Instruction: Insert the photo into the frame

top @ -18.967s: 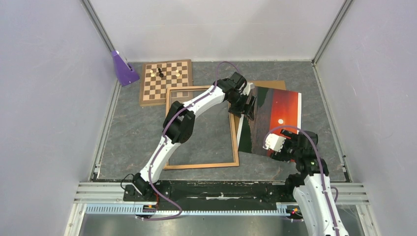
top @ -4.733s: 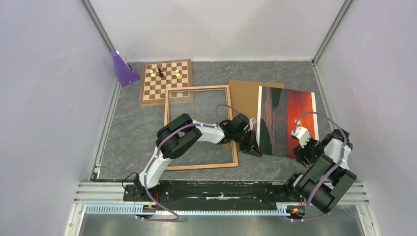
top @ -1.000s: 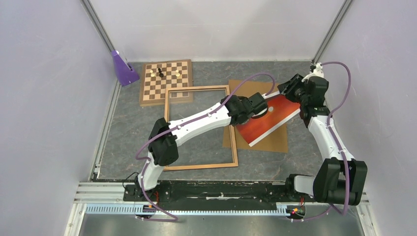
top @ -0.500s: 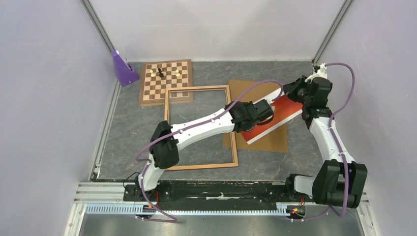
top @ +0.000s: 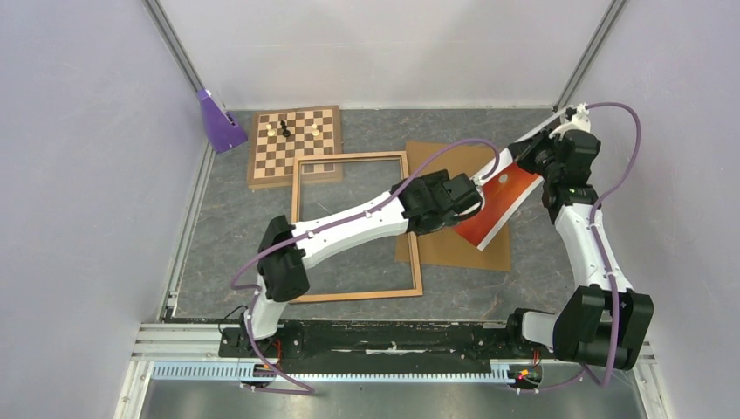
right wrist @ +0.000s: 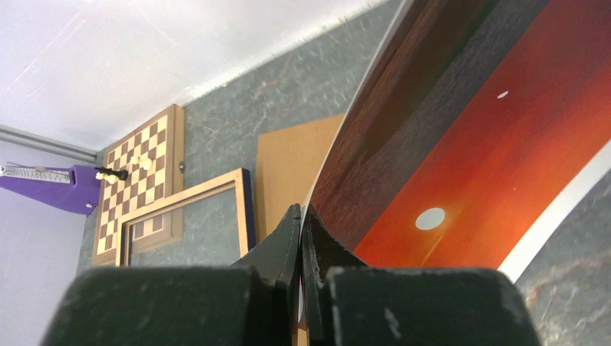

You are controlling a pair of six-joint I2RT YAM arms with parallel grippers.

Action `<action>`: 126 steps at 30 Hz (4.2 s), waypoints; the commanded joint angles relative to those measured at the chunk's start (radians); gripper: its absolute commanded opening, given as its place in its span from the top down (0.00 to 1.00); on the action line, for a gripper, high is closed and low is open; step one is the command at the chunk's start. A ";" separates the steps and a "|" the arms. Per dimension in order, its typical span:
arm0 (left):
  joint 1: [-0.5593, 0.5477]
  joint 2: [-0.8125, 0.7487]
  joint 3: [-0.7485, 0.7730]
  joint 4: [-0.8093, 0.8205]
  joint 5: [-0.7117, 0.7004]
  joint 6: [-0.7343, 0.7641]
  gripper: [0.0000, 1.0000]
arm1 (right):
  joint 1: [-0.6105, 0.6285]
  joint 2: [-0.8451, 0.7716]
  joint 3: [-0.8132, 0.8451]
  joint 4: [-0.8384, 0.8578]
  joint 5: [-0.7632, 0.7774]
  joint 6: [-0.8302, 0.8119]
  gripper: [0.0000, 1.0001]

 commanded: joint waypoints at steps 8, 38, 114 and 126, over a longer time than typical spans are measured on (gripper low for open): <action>0.164 -0.290 0.060 -0.029 0.499 -0.113 0.15 | 0.039 -0.015 0.287 -0.083 -0.225 -0.205 1.00; 0.754 -0.211 -0.140 0.521 1.632 -0.412 0.13 | 0.238 -0.110 0.501 -0.344 -0.805 -0.634 1.00; 0.804 -0.351 -0.610 1.365 1.774 -0.928 0.69 | 0.218 -0.228 0.368 -0.390 -0.426 -0.556 1.00; 0.778 -0.441 -0.555 0.917 1.551 -0.719 0.97 | 0.250 -0.231 0.223 -0.319 -0.406 -0.484 1.00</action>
